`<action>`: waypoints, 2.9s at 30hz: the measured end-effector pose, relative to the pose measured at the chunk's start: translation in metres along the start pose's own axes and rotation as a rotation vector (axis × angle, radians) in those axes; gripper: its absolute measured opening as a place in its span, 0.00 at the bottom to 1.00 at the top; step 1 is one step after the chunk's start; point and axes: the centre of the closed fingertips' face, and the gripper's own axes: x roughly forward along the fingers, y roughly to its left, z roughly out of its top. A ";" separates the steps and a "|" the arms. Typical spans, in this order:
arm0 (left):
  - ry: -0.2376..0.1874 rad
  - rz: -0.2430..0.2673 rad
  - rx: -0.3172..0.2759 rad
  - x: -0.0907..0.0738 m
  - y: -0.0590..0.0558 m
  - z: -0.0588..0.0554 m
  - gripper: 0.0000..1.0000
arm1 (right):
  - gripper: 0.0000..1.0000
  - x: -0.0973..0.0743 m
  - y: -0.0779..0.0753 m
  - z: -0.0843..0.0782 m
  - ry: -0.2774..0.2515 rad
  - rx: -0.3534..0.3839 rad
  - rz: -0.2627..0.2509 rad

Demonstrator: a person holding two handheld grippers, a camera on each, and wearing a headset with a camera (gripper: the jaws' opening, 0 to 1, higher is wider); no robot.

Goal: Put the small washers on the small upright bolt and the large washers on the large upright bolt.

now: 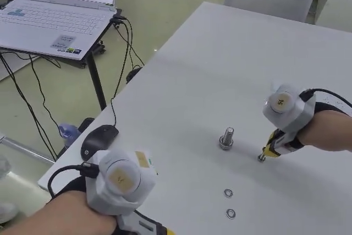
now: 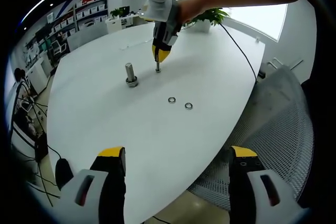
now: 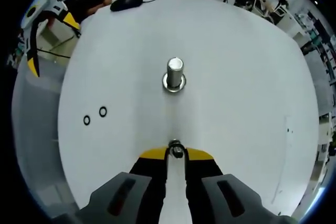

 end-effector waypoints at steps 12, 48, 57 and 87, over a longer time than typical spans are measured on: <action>-0.001 0.001 -0.008 0.000 0.003 0.003 0.80 | 0.13 0.016 0.002 -0.003 0.012 0.004 0.020; 0.013 -0.010 -0.014 0.004 -0.003 -0.004 0.76 | 0.16 0.030 0.002 -0.005 0.027 -0.010 0.003; 0.012 -0.002 -0.016 0.000 -0.005 -0.006 0.76 | 0.23 0.027 0.003 -0.002 0.006 -0.004 0.011; -0.103 0.035 -0.014 -0.012 -0.004 0.028 0.87 | 0.29 -0.032 0.027 0.026 -0.083 -0.053 -0.014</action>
